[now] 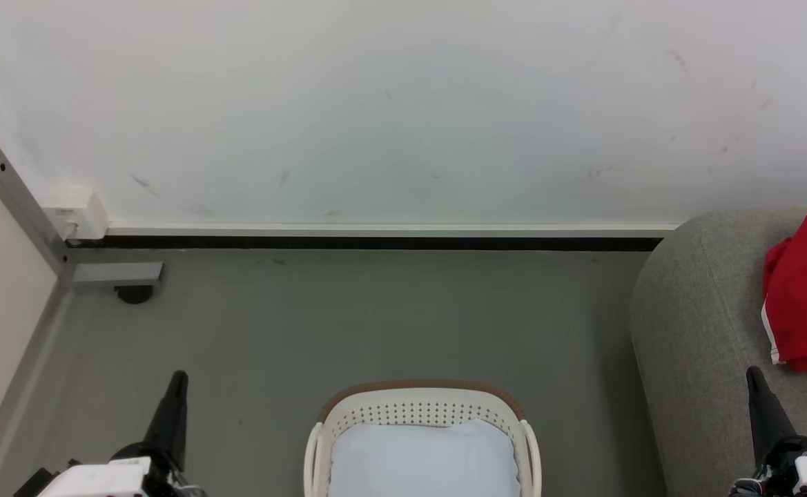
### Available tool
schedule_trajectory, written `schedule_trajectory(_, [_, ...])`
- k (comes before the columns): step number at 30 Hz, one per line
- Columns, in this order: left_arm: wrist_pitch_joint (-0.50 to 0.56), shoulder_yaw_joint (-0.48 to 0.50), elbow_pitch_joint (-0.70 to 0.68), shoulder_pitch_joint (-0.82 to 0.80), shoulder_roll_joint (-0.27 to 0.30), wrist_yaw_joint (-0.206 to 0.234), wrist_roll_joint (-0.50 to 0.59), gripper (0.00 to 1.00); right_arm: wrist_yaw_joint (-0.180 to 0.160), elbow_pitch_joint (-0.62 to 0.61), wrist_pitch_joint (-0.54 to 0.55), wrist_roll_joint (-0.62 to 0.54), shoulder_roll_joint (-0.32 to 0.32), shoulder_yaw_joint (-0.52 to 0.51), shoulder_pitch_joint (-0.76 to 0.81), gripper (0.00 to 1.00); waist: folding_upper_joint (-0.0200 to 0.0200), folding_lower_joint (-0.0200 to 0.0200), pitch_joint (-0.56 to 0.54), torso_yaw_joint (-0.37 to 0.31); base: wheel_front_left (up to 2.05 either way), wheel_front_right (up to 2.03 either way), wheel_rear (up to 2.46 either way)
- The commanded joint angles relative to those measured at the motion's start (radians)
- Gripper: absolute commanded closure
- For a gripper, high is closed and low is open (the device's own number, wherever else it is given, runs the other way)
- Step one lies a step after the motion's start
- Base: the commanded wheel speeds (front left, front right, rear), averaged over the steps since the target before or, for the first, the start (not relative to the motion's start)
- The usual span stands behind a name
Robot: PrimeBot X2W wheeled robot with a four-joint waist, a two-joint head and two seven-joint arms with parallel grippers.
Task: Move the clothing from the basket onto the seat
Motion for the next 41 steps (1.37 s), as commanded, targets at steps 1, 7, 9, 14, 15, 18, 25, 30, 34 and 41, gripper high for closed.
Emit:
schedule_trajectory(1, [0.004,0.002,-0.003,-0.008,0.008,-0.004,-0.012,1.0,-0.002,0.003,0.004,-0.001,0.0,-0.004,-0.012,1.0,0.0,0.0,0.0,0.0,0.0,0.0,0.0])
schedule_trajectory(7, [0.004,0.002,-0.003,-0.008,0.008,-0.004,-0.012,1.0,-0.002,0.003,0.004,-0.001,0.0,-0.004,-0.012,1.0,0.0,0.0,0.0,0.0,0.0,0.0,0.0])
schedule_trajectory(9, [0.004,0.002,-0.003,-0.008,0.008,-0.004,-0.012,1.0,-0.002,0.003,0.004,-0.001,0.0,-0.004,-0.012,1.0,0.0,0.0,0.0,0.0,0.0,0.0,0.0])
schedule_trajectory(14, [0.004,0.002,-0.003,-0.008,0.008,-0.004,-0.012,1.0,-0.002,0.003,0.004,-0.001,0.0,-0.004,-0.012,1.0,0.0,0.0,0.0,0.0,0.0,0.0,0.0])
schedule_trajectory(15, [0.004,0.002,-0.003,-0.008,0.008,-0.004,-0.012,1.0,-0.002,0.003,0.004,-0.001,0.0,-0.004,-0.012,1.0,0.0,0.0,0.0,0.0,0.0,0.0,0.0])
schedule_trajectory(18, [0.004,0.002,-0.003,-0.008,0.008,-0.004,-0.012,1.0,-0.002,0.003,0.004,-0.001,0.0,-0.004,-0.012,1.0,0.0,0.0,0.0,0.0,0.0,0.0,0.0])
schedule_trajectory(25, [0.004,0.002,-0.003,-0.008,0.008,-0.004,-0.012,1.0,-0.002,0.003,0.004,-0.001,0.0,-0.005,-0.012,1.0,0.0,0.0,0.0,0.0,0.0,0.0,0.0])
schedule_trajectory(30, [0.004,0.002,-0.003,-0.008,0.008,-0.004,-0.012,1.0,-0.002,0.003,0.004,-0.002,0.0,-0.005,-0.012,1.0,0.0,0.0,0.0,0.0,0.0,0.0,0.0])
schedule_trajectory(34, [0.004,0.002,-0.003,-0.008,0.008,-0.004,-0.012,1.0,-0.002,0.003,0.004,-0.002,0.0,-0.005,-0.012,1.0,0.0,0.0,0.0,0.0,0.0,0.0,0.0])
schedule_trajectory(41, [0.004,0.002,-0.003,-0.008,0.008,-0.004,-0.012,1.0,-0.002,0.003,0.004,-0.002,0.0,-0.005,-0.012,1.0,0.0,0.0,0.0,0.0,0.0,0.0,0.0])
